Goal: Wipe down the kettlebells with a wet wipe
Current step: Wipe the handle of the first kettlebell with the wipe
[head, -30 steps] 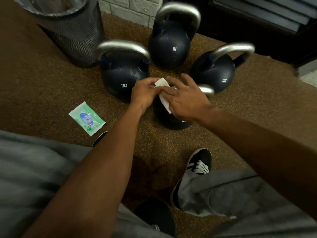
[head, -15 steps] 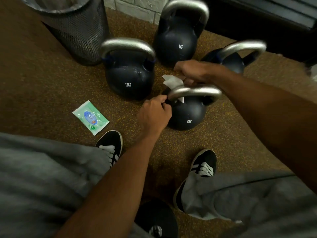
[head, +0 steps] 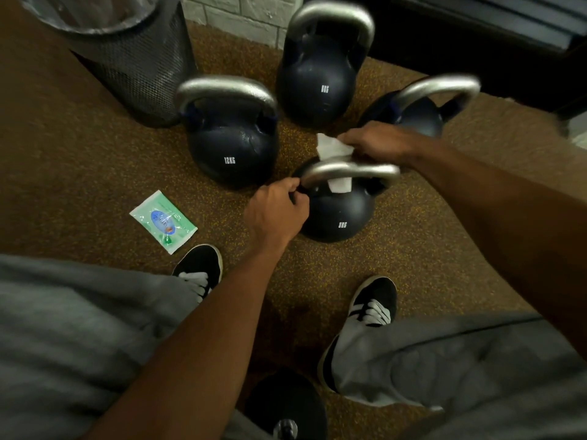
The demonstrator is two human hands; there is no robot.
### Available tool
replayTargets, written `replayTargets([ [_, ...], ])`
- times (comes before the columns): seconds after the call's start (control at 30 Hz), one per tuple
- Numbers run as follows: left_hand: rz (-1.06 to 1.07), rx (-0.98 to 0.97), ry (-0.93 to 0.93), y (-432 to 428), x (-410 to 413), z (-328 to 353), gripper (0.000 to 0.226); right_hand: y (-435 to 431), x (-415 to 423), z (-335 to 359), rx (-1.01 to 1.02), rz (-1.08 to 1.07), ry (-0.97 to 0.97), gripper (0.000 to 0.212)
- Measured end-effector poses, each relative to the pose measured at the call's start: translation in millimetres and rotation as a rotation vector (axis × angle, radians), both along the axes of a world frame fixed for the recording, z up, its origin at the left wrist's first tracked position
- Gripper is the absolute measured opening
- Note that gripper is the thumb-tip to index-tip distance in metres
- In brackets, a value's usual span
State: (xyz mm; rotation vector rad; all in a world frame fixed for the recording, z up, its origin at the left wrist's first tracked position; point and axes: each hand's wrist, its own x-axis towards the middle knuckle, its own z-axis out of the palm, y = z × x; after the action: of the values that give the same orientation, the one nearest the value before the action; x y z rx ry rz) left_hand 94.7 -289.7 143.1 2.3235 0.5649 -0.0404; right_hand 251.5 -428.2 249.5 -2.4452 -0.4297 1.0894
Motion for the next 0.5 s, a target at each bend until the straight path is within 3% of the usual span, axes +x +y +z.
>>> replayTargets([
  [0.2,-0.006,0.027,0.011,0,2,6,0.036,6,0,-4,-0.050,0.093,-0.047,0.052],
  [0.33,-0.015,0.013,0.054,2,4,15,0.035,-19,3,-4,-0.029,0.100,-0.092,0.036],
  [0.43,0.002,-0.033,0.078,6,8,21,0.039,-12,-4,-5,0.163,-0.029,-0.198,0.030],
  [0.5,0.065,-0.192,0.061,11,15,31,0.042,-7,-12,2,0.433,-0.265,-0.115,0.023],
])
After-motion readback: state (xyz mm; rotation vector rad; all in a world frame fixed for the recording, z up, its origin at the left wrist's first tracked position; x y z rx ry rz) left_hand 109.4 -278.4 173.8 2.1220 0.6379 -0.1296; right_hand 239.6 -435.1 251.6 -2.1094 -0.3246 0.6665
